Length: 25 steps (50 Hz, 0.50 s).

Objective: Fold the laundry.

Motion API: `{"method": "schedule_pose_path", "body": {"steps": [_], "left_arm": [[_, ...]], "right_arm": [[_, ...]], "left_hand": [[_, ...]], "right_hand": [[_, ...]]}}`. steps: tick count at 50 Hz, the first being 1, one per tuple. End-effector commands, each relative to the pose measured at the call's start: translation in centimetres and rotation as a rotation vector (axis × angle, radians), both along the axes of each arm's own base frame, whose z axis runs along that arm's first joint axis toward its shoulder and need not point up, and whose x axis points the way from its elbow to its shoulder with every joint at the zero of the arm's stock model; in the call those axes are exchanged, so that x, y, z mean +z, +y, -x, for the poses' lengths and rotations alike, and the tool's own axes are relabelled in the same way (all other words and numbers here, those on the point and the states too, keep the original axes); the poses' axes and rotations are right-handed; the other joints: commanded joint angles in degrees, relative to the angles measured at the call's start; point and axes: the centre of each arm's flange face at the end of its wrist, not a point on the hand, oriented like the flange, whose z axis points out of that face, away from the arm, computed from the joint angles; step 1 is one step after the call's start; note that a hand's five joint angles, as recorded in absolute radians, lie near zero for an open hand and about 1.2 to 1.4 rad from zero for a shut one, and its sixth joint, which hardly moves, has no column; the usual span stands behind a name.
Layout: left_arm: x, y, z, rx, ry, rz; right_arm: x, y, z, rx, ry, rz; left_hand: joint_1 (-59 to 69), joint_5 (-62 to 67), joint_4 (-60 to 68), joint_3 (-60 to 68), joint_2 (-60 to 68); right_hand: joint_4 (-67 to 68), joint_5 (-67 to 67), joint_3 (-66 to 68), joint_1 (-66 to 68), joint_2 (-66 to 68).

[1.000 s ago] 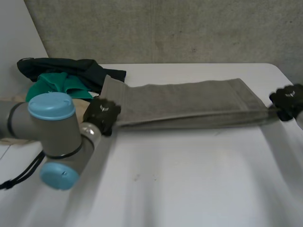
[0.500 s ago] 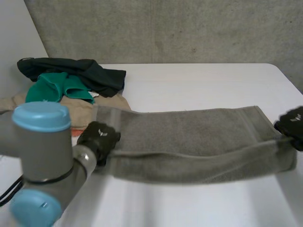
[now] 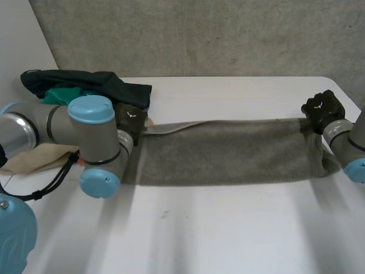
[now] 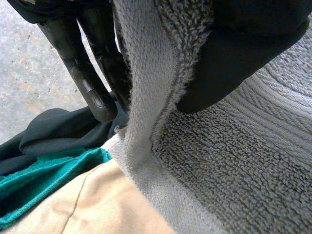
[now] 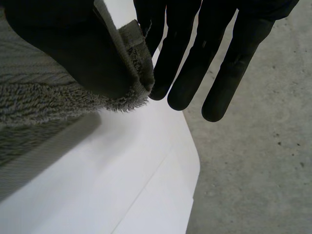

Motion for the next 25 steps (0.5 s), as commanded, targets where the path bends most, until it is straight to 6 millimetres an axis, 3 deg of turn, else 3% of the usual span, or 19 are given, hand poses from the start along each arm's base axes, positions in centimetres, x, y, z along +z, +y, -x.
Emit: {"method": "schedule_pose_path", "body": {"steps": [1, 2, 3, 4, 5, 6, 9, 14, 18, 21, 25], "left_arm": [[-0.2, -0.9, 0.3, 0.000, -0.025, 0.049], [-0.3, -1.0, 0.4, 0.000, -0.021, 0.057], [-0.3, -1.1, 0.4, 0.001, -0.016, 0.065], [-0.4, -1.3, 0.5, 0.000, -0.010, 0.086], [-0.4, -1.3, 0.6, 0.000, -0.008, 0.093], [-0.4, -1.3, 0.7, 0.002, -0.005, 0.099], [-0.4, -1.2, 0.8, -0.005, 0.001, 0.105], [0.3, -0.8, 0.9, -0.007, 0.004, 0.112], [3.1, -0.2, 0.3, 0.001, 0.025, 0.147], [4.4, 0.8, -0.3, -0.003, 0.031, 0.151], [5.8, 2.0, -1.2, 0.002, 0.038, 0.155]], "right_arm": [[-1.1, -1.5, 0.0, -0.012, 0.002, 0.033], [-1.3, -1.5, 0.0, -0.012, 0.002, 0.029], [-1.6, -1.5, 0.0, -0.019, 0.003, 0.024], [-1.7, -1.5, 0.1, -0.026, 0.003, 0.021], [-1.8, -1.5, 0.1, -0.034, 0.003, 0.019], [-1.8, -1.4, 0.0, -0.040, 0.002, 0.018], [-1.2, -1.2, -0.3, -0.059, -0.004, 0.026], [2.4, -0.6, 0.0, -0.075, -0.067, 0.060], [5.9, 0.6, 0.2, -0.063, -0.128, 0.081], [7.2, 1.6, 0.5, -0.050, -0.152, 0.056], [8.3, 2.6, 2.8, -0.066, -0.183, -0.036]], "left_hand": [[11.7, 9.8, 8.9, 9.4, 9.1], [4.2, 2.3, 1.4, 1.9, 1.6], [-5.8, -7.8, -8.7, -8.2, -8.5], [-30.4, -32.3, -33.3, -32.8, -33.1], [-45.3, -47.2, -48.2, -47.7, -48.0], [-56.1, -58.0, -59.0, -58.5, -58.8], [-56.1, -58.0, -59.0, -58.5, -58.8], [-56.1, -58.0, -59.0, -58.5, -58.8], [-56.1, -58.0, -59.0, -58.5, -58.8], [-56.1, -58.0, -59.0, -58.5, -58.8], [-56.1, -58.0, -59.0, -58.5, -58.8]], "right_hand": [[11.2, 11.9, 11.8, 16.4, 12.8], [11.2, 11.9, 11.8, 16.4, 12.8], [-7.4, -6.7, -6.8, -2.2, -5.8], [-28.2, -27.5, -27.7, -23.0, -26.6], [-49.7, -49.0, -49.2, -44.5, -48.2], [-58.8, -58.1, -58.2, -53.6, -57.2], [-58.8, -58.1, -58.2, -53.6, -57.2], [-58.8, -58.1, -58.2, -53.6, -57.2], [-58.8, -58.1, -58.2, -53.6, -57.2], [-58.8, -58.1, -58.2, -53.6, -57.2], [-58.8, -58.1, -58.2, -53.6, -57.2]]}}
